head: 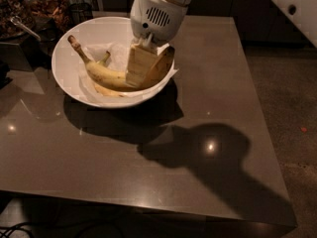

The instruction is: Pick banana from white bowl

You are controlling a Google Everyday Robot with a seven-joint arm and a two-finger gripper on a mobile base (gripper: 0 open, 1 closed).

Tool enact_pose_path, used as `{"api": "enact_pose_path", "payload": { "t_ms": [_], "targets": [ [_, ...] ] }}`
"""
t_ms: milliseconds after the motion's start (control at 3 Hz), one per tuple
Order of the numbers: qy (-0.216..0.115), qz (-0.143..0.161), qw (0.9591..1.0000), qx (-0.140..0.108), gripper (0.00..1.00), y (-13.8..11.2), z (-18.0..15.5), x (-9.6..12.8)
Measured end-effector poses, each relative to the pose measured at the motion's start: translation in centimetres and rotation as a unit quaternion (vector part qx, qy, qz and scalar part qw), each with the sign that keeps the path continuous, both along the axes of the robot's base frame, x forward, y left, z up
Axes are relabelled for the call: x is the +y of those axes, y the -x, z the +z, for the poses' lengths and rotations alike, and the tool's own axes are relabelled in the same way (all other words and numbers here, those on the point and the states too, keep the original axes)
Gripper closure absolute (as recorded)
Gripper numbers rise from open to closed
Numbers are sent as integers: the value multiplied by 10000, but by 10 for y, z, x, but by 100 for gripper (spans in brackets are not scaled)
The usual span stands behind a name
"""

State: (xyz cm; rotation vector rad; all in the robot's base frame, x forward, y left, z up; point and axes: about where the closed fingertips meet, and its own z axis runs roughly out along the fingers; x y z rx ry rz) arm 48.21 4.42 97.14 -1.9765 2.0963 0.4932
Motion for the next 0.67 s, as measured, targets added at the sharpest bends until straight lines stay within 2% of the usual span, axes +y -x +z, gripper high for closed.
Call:
{"api": "enact_pose_path", "payload": {
  "t_ms": [667],
  "targets": [
    [-89, -243, 9997, 24, 100, 40, 0, -45]
  ]
}}
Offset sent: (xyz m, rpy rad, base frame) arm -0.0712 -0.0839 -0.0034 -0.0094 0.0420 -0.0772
